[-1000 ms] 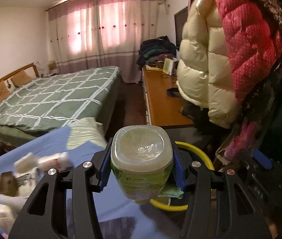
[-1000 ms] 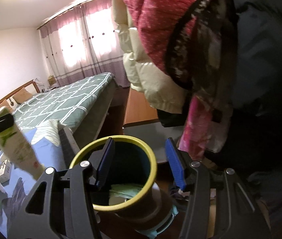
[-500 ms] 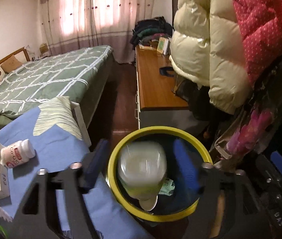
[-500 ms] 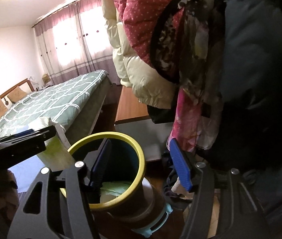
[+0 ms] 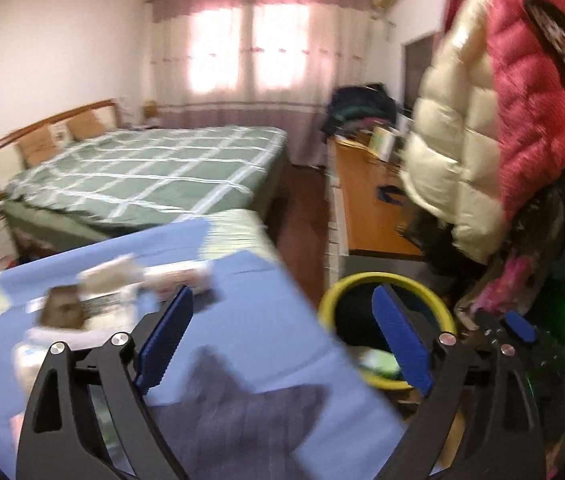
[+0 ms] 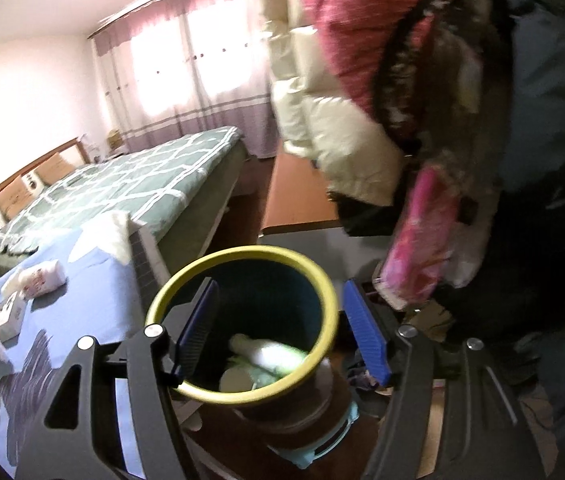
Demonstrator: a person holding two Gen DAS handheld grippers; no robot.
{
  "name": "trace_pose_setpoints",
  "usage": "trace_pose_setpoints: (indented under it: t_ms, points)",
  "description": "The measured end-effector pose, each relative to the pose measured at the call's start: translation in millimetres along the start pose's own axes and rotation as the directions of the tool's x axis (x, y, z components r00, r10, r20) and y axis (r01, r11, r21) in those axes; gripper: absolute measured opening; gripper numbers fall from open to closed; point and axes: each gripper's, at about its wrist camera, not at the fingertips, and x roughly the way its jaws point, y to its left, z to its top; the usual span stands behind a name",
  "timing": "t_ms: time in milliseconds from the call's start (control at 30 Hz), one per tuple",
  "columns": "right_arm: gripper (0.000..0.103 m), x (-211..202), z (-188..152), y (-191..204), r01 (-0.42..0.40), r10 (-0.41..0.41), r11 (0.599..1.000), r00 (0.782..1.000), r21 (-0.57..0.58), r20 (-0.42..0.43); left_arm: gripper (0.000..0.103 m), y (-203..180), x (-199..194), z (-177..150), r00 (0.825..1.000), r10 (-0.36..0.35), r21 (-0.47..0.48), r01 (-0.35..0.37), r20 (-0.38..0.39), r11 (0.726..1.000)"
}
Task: Collect trash
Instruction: 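Grasp the white foam net with the right gripper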
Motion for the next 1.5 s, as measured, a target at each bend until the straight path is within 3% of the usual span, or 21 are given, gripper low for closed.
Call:
trace_pose_setpoints:
  t_ms: [133,367,500,667,867,1000,1067,1333,1433,1500]
  points:
    - [0.063,-3,-4,30,-0.055,0.055,0.997,0.998,-0.046,-0.011,0.092,59,-35,-20,0.992,0.125,-0.060,-0.123,0.017,0.991]
    - [0.064,-14,-20,105,-0.193,0.185,0.967,0.981,-0.164,-0.059,0.093,165,-92,-67,0.935,0.354,-0.186,-0.350,-0.015,0.918]
    - [0.064,-26,-36,161,-0.303,0.284,0.921,0.952,-0.244,-0.114,0.093,204,-112,-90,0.910,0.413,-0.237,-0.408,-0.032,0.882]
    - [0.064,-44,-58,222,-0.435,0.393,0.838,0.900,-0.329,-0.188,0.093,237,-125,-109,0.902,0.429,-0.281,-0.423,-0.043,0.861]
    - [0.064,-26,-56,266,-0.493,0.431,0.807,0.868,-0.325,-0.247,0.093,247,-124,-120,0.906,0.421,-0.297,-0.415,-0.048,0.860]
    - [0.064,-2,-48,292,-0.507,0.429,0.799,0.857,-0.322,-0.286,0.093,254,-120,-125,0.908,0.415,-0.312,-0.411,-0.057,0.856]
    - [0.064,7,-46,301,-0.530,0.442,0.788,0.841,-0.313,-0.312,0.093,257,-117,-127,0.907,0.418,-0.315,-0.414,-0.059,0.854]
    - [0.063,15,-48,331,-0.545,0.450,0.764,0.834,-0.345,-0.320,0.093,260,-106,-130,0.915,0.396,-0.321,-0.398,-0.075,0.859]
    - [0.048,17,-50,336,-0.561,0.460,0.750,0.823,-0.351,-0.333,0.093,260,-102,-132,0.919,0.387,-0.320,-0.391,-0.081,0.863]
    - [0.020,18,-52,337,-0.575,0.465,0.741,0.813,-0.347,-0.351,0.093,260,-101,-132,0.919,0.385,-0.322,-0.391,-0.083,0.862]
